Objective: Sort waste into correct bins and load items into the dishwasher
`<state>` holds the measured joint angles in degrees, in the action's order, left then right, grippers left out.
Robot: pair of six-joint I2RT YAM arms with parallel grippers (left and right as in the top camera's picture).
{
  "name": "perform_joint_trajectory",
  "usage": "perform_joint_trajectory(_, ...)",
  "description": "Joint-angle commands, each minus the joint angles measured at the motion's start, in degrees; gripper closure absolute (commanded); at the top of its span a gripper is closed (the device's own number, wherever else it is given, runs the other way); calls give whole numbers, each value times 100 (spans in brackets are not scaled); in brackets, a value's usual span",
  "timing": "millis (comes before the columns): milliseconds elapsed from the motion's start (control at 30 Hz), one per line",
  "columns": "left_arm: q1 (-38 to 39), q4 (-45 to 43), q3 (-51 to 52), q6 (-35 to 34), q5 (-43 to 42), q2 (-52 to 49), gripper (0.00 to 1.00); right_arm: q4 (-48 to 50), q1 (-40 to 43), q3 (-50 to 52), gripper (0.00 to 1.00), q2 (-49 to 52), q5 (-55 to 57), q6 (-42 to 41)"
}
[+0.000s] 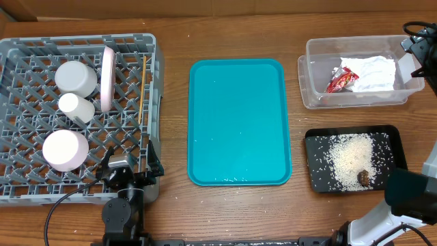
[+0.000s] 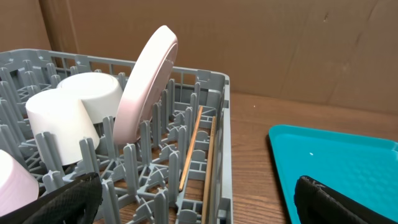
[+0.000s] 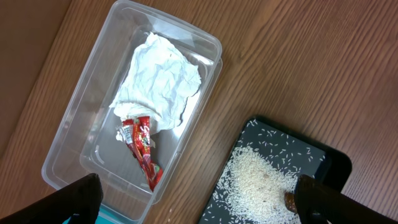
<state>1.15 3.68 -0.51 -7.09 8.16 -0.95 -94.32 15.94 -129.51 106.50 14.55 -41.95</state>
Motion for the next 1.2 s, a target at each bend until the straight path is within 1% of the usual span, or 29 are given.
perform_joint_trajectory(0, 44, -4, 24, 68, -28, 74, 0, 11, -2, -90, 0, -61, 83, 20)
perform_joint_trajectory(667, 44, -4, 24, 66, -28, 74, 0, 20, -2, -90, 0, -9, 87, 20)
perform_joint_trajectory(767, 44, -4, 24, 66, -28, 74, 0, 365, 26, -90, 0, -66, 87, 22)
perform_joint_trajectory(933, 44, -4, 24, 68, -28, 74, 0, 531, -101, -15, 0, -566, 90, -457)
perform_joint_trajectory(1067, 44, -4, 24, 68, -28, 74, 0, 1115, -404, 442, 0, -1255, 267, -444)
perform_joint_trajectory(1167, 44, -4, 24, 68, -28, 74, 0, 1574, -632, 1091, 0, -1888, 299, -24)
